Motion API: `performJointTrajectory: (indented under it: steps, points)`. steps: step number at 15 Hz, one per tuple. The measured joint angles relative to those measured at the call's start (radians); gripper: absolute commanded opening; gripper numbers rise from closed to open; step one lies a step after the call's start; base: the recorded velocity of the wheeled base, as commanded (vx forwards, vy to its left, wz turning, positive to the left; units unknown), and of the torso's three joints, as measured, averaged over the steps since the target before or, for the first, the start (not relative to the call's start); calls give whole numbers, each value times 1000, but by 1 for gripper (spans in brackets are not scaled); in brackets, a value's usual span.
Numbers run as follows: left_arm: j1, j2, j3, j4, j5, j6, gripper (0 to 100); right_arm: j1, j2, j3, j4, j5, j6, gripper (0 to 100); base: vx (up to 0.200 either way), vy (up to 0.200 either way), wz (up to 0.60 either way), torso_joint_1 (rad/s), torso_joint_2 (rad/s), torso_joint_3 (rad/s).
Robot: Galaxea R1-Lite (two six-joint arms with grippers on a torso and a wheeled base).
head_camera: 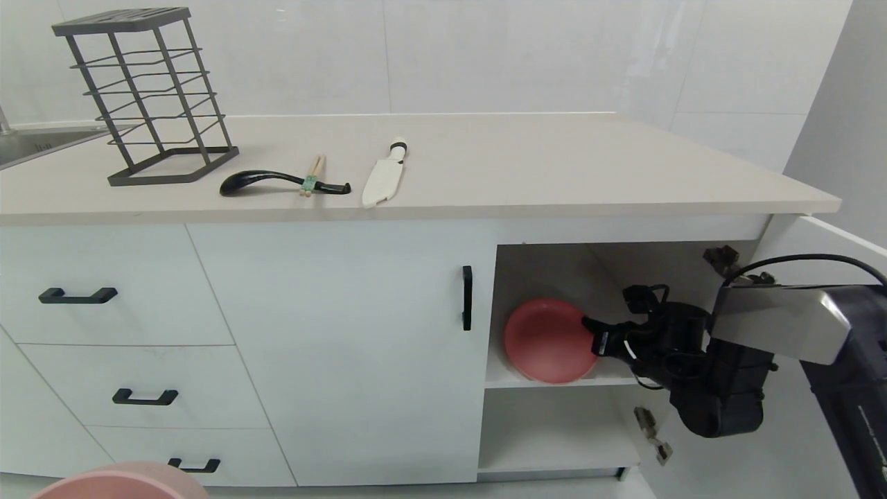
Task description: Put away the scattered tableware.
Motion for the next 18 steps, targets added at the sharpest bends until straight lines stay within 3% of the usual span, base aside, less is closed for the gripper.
performJointTrajectory:
  steps: [3,4,7,11,14,16,18]
  points:
    - [0,0,0,0,0,0,0,1,30,-108,89,-22,11,0,0,0,0,0,0,0]
    - [0,0,0,0,0,0,0,2,36,-138,118,-35,11,100,0,0,0,0,0,0]
    - [0,0,0,0,0,-1,0,2,53,-236,188,-100,0,100,0,0,0,0,0,0]
    - [0,0,0,0,-1,1,0,8,32,-161,100,-67,-25,100,0,0,0,0,0,0]
    - [-1,1,-1,0,-8,-5,0,40,-95,73,37,-41,-27,100,0,0,0,0,0,0]
    - [-2,1,-1,-3,-19,0,0,75,-248,302,-9,-16,-27,100,0,0,0,0,0,0]
    - [0,5,-37,-106,-21,-10,0,111,-420,532,-42,15,-33,100,0,0,0,0,0,0]
